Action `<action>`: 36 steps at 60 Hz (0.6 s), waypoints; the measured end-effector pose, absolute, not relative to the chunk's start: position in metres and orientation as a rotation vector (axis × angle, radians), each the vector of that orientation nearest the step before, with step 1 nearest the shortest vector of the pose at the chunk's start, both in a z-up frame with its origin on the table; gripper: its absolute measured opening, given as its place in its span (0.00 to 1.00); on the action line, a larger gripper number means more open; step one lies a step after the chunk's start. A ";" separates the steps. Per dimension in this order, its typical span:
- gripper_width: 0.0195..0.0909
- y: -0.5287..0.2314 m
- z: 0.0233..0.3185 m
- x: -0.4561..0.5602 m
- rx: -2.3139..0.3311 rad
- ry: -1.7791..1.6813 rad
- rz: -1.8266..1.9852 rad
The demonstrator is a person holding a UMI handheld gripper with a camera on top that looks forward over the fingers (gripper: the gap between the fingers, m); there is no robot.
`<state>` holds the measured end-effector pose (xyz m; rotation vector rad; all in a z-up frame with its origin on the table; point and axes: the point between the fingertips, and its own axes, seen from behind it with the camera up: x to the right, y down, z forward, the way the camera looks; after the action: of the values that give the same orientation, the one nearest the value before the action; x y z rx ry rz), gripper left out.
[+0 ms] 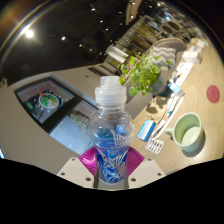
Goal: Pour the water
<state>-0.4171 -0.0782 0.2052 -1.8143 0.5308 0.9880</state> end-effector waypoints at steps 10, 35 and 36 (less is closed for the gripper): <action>0.19 -0.068 0.221 -0.409 -1.611 0.963 1.488; 0.19 -0.042 0.187 -0.393 -1.170 1.527 1.975; 0.19 -0.047 0.189 -0.391 -1.179 1.525 1.972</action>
<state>-0.3909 -0.0470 0.1889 -1.1789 1.5245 1.9718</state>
